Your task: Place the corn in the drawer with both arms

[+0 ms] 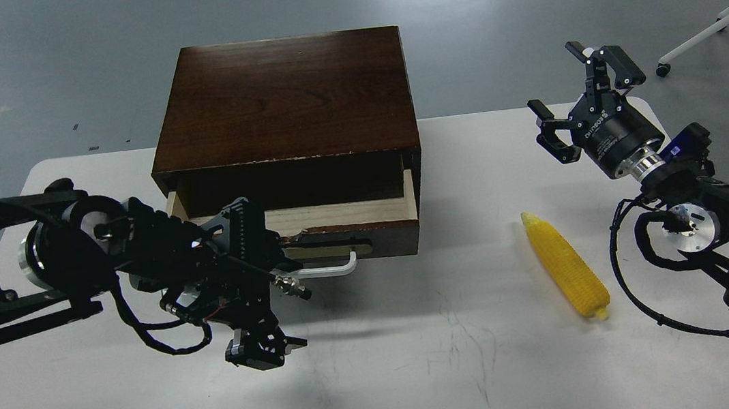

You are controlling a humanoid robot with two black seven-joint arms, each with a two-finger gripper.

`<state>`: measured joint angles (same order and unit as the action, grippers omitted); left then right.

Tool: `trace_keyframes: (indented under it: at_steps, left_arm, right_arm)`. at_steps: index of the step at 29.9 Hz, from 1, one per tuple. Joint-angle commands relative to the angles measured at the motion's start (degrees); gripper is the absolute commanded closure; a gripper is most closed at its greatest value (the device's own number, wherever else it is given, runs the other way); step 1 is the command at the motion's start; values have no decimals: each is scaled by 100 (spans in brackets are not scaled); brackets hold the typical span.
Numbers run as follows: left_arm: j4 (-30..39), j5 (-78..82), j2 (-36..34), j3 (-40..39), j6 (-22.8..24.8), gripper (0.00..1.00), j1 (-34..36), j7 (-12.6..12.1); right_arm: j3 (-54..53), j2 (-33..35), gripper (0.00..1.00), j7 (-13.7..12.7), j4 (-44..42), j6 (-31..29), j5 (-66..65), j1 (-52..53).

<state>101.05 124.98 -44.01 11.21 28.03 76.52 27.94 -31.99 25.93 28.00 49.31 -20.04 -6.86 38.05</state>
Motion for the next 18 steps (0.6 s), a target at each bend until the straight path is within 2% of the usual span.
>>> trace_keyframes:
  at_steps: [1, 18]
  left_arm:
    - [-6, 2, 51, -49, -3, 2, 21, 6]
    - [-111, 2, 103, -251, -3, 1, 223, 6]
  right_arm:
    - [0, 0, 0, 0, 0, 0, 0, 0]
    - [9, 0, 0, 0, 0, 0, 0, -8]
